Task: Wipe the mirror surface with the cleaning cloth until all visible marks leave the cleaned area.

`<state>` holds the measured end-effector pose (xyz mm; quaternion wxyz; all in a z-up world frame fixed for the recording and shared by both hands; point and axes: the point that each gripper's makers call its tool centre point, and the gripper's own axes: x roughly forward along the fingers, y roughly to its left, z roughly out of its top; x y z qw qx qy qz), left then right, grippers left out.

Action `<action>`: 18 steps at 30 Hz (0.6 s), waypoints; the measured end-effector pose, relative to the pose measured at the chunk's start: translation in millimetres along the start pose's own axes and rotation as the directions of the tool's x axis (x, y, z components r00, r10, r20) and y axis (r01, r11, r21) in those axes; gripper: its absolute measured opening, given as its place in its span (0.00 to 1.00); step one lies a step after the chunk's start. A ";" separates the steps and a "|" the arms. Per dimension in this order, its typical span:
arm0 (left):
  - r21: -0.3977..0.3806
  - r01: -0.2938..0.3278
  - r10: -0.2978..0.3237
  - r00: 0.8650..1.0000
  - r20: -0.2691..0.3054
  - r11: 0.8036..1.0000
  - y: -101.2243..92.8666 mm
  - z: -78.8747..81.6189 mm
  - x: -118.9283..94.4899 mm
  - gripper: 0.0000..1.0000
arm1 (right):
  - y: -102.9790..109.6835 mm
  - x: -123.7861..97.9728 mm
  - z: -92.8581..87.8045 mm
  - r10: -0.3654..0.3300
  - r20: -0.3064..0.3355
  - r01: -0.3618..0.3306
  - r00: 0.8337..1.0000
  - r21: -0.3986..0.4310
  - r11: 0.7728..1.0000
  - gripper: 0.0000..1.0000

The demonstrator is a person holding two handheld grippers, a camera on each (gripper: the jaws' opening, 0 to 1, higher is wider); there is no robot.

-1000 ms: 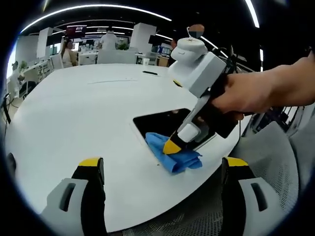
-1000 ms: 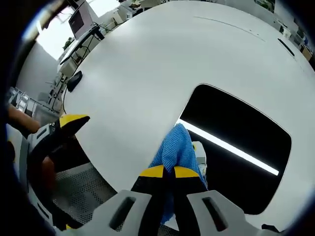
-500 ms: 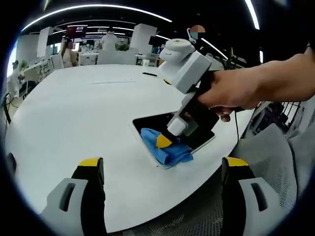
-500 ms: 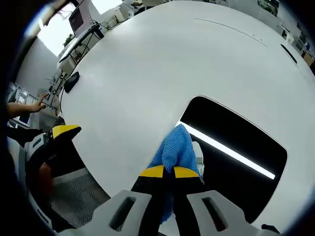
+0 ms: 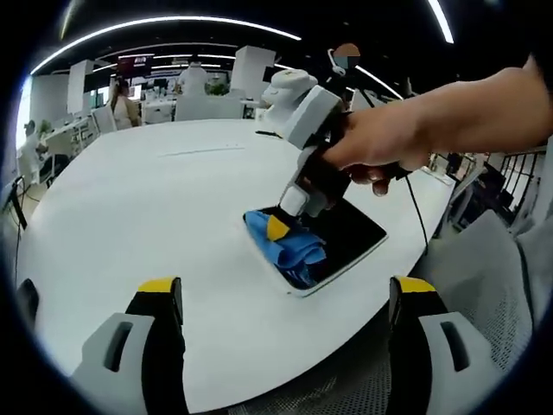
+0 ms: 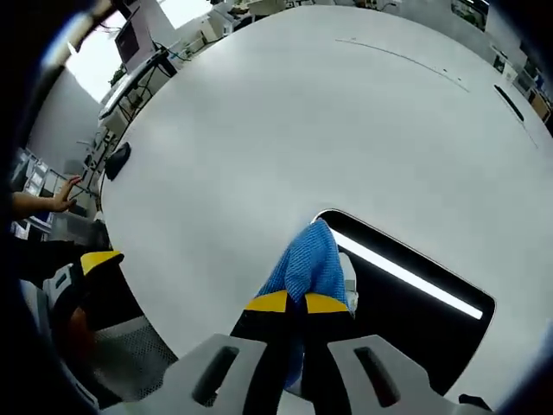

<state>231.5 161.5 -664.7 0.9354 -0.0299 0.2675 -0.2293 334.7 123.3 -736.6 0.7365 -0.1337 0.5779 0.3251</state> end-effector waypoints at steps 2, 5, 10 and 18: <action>-0.001 0.002 -0.002 1.000 -0.002 1.000 -0.5 -0.4 -0.1 0.99 | -3.0 2.3 4.7 -0.002 0.001 0.002 1.000 -0.009 1.000 0.00; -0.008 0.003 -0.003 1.000 0.002 1.000 -0.6 0.0 -0.8 0.99 | -5.8 2.4 9.2 -0.007 0.002 0.008 1.000 -0.016 1.000 0.00; -0.015 0.010 -0.010 1.000 -0.005 1.000 -2.0 -2.0 -1.2 0.99 | -10.6 4.4 16.9 -0.013 0.007 0.013 1.000 -0.021 1.000 0.00; -0.026 0.016 -0.016 1.000 -0.011 1.000 -1.6 -5.2 -4.5 0.99 | -17.1 4.0 26.7 -0.014 0.016 0.015 1.000 -0.027 1.000 0.00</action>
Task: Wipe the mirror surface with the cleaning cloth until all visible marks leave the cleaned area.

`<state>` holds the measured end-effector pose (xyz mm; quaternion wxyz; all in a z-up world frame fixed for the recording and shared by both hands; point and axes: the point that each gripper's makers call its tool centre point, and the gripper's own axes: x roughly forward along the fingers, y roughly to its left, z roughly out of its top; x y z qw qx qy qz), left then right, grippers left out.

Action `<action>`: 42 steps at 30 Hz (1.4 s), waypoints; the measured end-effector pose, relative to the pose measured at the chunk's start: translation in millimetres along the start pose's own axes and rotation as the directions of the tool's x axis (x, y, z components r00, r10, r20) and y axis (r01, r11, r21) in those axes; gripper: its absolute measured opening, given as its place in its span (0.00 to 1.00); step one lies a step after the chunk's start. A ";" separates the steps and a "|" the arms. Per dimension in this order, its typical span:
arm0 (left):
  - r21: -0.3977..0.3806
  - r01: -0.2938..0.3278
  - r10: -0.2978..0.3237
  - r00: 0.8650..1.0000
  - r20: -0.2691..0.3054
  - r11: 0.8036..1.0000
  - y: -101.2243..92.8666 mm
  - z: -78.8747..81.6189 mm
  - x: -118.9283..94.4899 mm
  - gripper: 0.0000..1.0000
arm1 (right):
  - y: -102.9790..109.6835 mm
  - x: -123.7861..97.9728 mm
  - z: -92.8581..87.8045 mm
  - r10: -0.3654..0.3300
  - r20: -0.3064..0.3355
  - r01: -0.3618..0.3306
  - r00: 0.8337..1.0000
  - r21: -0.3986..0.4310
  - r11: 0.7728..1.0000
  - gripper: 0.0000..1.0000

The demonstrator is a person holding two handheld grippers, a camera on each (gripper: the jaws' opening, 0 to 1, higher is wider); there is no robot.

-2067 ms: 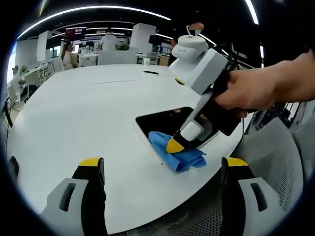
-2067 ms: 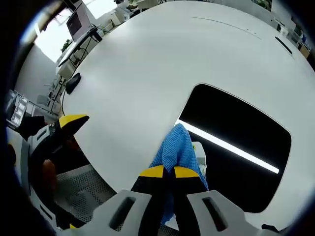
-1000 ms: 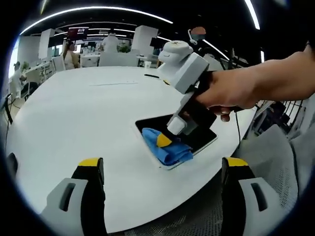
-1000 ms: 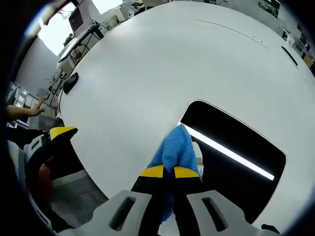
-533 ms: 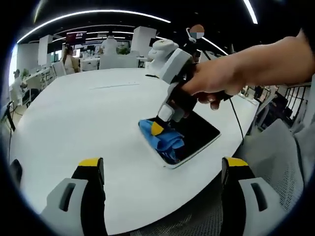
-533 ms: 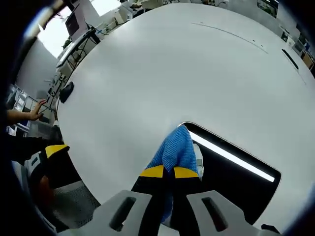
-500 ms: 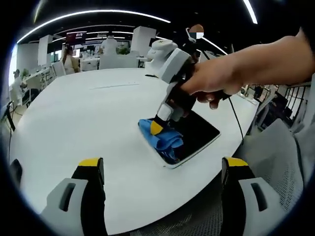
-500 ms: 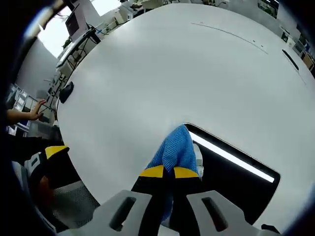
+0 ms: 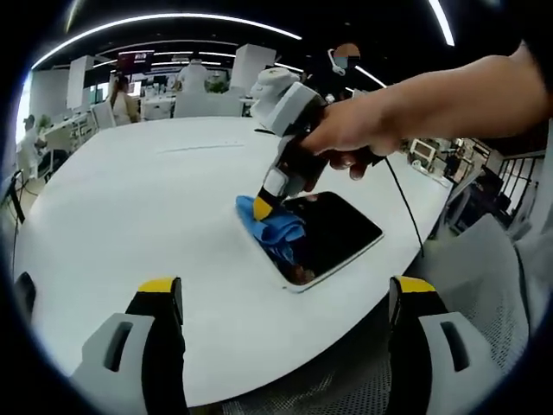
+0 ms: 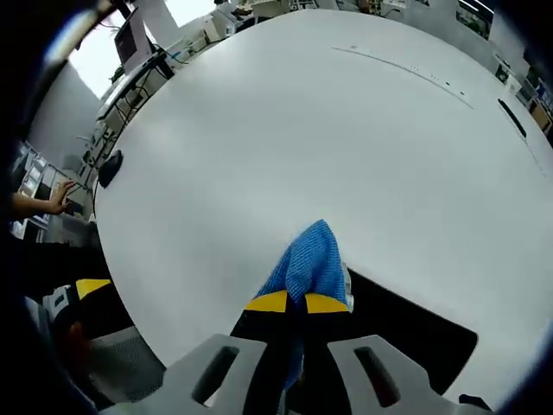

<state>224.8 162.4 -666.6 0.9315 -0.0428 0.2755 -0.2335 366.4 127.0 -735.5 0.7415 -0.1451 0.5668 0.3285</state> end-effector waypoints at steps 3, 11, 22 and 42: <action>0.001 0.001 -0.001 1.000 0.002 1.000 0.7 -0.5 -2.1 0.99 | -1.0 -0.7 2.0 0.007 0.006 -0.007 1.000 0.002 1.000 0.00; 0.016 0.015 -0.015 1.000 -0.007 1.000 0.1 -4.2 -5.8 0.99 | -12.7 11.3 20.5 -0.033 0.006 0.033 0.999 -0.081 0.996 0.00; 0.020 -0.008 0.008 1.000 -0.004 1.000 4.1 -6.3 -9.1 0.97 | -13.1 9.5 17.4 -0.012 0.012 0.013 1.000 -0.081 0.997 0.00; 0.037 -0.018 0.018 1.000 0.001 0.999 6.0 -5.1 -7.2 0.99 | -40.2 0.4 4.8 -0.031 0.013 0.032 0.999 -0.059 0.998 0.00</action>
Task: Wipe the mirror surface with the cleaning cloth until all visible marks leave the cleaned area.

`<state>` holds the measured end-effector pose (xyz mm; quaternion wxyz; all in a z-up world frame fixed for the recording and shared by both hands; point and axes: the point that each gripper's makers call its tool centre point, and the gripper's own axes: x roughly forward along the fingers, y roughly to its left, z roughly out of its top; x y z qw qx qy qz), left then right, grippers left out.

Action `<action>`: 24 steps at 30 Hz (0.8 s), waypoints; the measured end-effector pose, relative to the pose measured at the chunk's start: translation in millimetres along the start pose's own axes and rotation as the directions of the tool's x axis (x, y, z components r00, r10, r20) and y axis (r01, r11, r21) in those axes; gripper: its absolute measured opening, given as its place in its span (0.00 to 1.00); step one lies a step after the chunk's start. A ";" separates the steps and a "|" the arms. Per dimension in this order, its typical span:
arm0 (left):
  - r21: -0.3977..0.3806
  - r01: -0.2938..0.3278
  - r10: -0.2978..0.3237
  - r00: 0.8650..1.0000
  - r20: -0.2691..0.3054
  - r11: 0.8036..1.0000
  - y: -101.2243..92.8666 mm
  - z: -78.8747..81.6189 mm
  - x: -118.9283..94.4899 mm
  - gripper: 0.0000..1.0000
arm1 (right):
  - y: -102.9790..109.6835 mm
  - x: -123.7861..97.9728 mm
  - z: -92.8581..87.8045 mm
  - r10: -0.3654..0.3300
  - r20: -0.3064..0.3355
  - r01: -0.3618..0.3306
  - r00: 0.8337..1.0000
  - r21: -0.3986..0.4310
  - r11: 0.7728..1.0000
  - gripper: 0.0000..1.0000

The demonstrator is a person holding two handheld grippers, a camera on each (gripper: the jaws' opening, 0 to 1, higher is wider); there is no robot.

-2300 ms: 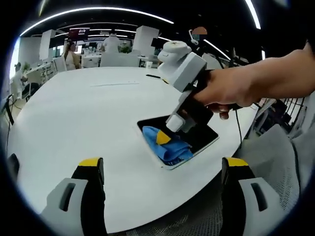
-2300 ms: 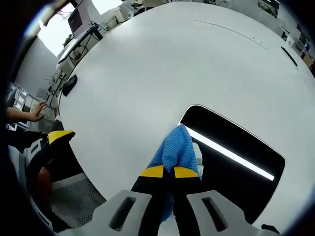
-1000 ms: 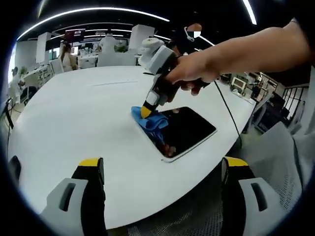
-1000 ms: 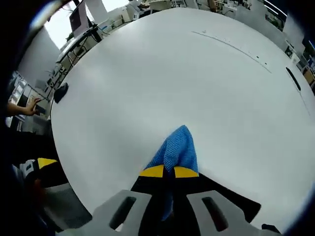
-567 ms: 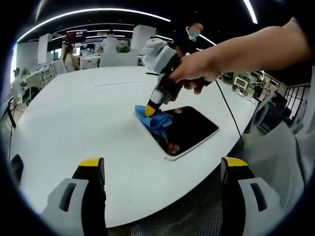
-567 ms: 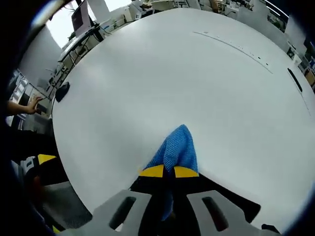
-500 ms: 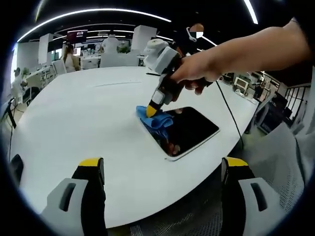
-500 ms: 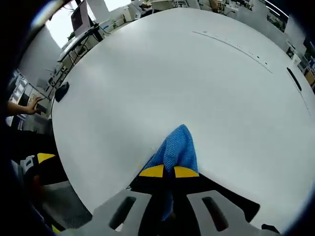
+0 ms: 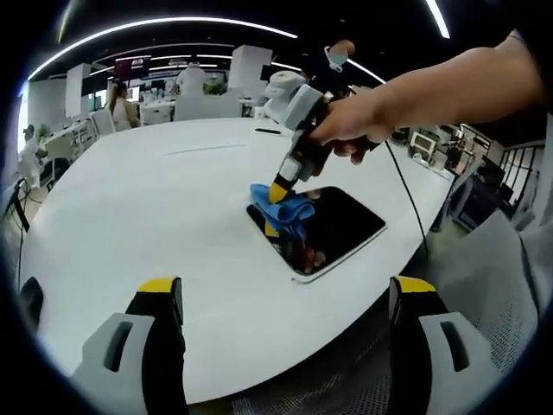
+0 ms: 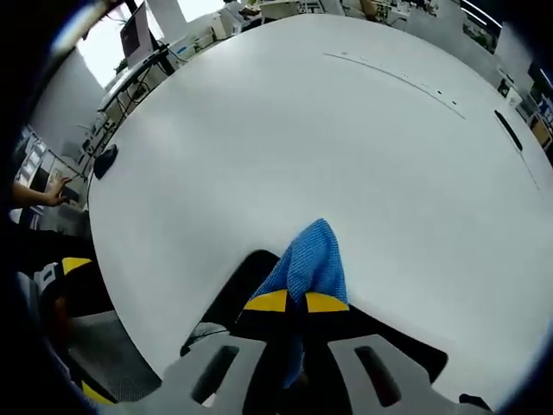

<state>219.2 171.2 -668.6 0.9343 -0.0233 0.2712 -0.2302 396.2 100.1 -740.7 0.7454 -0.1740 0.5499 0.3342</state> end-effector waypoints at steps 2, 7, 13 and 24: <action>-0.003 -0.002 0.002 1.000 -0.001 1.000 0.8 -0.7 -0.2 0.98 | -3.1 0.2 -0.5 -0.001 0.000 0.001 1.000 0.005 1.000 0.00; -0.003 -0.002 0.002 1.000 0.000 1.000 1.5 0.1 0.8 0.98 | -11.4 -0.1 -3.8 -0.013 -0.015 0.013 1.000 0.004 1.000 0.00; 0.006 -0.005 0.005 1.000 -0.007 1.000 2.8 -1.2 1.2 0.97 | -11.8 -1.9 -5.9 -0.020 -0.013 0.020 1.000 0.004 1.000 0.00; 0.023 -0.005 0.005 1.000 -0.014 1.000 2.8 -1.6 2.8 0.96 | -13.5 -1.2 -6.8 -0.041 -0.001 0.041 0.999 0.053 0.998 0.00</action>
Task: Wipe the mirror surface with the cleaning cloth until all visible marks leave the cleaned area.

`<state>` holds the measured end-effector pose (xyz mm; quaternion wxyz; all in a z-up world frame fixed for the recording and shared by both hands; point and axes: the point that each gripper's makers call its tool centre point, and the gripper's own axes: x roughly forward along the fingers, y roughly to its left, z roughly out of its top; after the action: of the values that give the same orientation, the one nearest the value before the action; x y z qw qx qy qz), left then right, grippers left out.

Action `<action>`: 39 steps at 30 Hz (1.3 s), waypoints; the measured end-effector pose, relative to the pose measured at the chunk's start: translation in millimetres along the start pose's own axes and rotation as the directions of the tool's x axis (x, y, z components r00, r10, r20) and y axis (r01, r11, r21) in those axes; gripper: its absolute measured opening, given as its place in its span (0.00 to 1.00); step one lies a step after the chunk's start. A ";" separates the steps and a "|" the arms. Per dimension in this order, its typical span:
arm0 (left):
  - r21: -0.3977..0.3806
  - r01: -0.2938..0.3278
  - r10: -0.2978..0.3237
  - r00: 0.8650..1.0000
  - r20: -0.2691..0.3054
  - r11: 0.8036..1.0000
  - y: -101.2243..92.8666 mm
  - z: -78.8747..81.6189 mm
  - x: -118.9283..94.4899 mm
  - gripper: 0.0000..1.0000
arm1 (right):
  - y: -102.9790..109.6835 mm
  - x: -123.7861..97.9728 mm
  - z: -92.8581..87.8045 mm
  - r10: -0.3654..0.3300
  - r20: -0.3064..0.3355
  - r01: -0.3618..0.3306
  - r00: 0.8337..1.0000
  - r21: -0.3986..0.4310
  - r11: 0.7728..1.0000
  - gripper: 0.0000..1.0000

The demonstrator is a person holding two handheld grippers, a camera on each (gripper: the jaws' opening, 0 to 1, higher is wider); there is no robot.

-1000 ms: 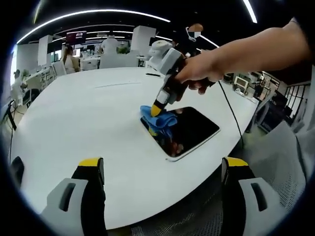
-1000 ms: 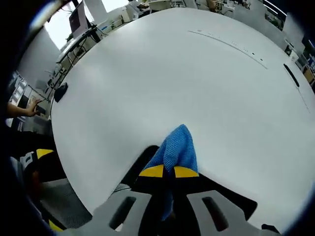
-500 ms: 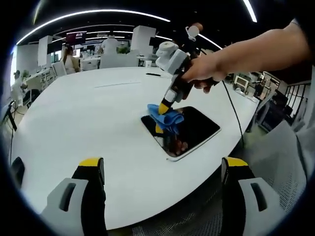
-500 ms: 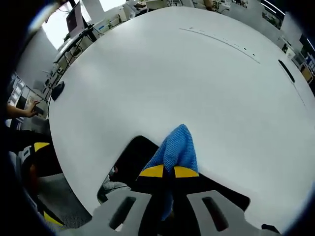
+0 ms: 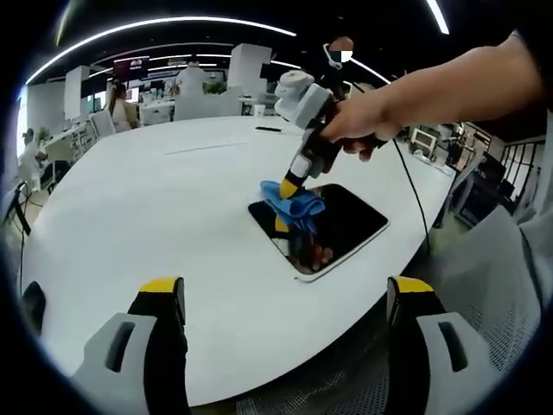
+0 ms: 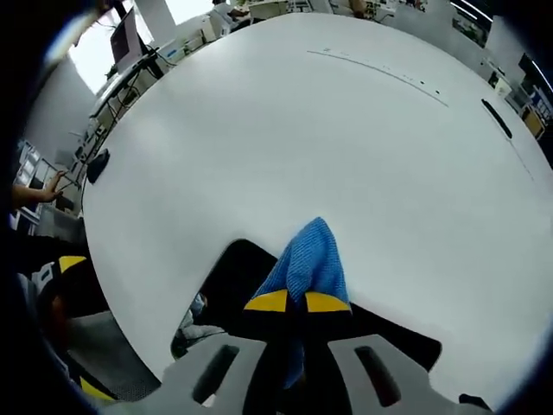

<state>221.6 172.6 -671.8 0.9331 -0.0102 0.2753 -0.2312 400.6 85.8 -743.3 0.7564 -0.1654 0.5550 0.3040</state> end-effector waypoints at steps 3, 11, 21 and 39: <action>0.002 0.001 -0.001 1.000 0.001 1.000 0.0 0.0 -0.1 0.96 | 1.6 -2.5 -3.7 -0.013 -0.004 0.013 1.000 0.009 1.000 0.00; 0.000 0.004 -0.004 1.000 0.001 1.000 0.3 -0.5 -0.6 0.95 | 6.7 -4.7 -15.4 -0.019 0.001 0.019 1.000 0.044 0.999 0.00; 0.001 0.004 -0.004 1.000 0.005 1.000 -0.4 0.1 -1.0 0.94 | 14.4 1.1 -25.6 -0.032 0.001 0.032 0.999 0.028 0.999 0.00; 0.009 0.006 -0.006 1.000 0.000 1.000 -1.8 -1.2 -2.0 0.94 | 39.0 -16.8 -60.7 -0.004 -0.034 0.005 0.999 0.034 0.999 0.00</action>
<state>218.7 172.1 -671.6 0.9325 -0.0070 0.2742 -0.2350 327.3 75.1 -744.1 0.7504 -0.1590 0.5723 0.2899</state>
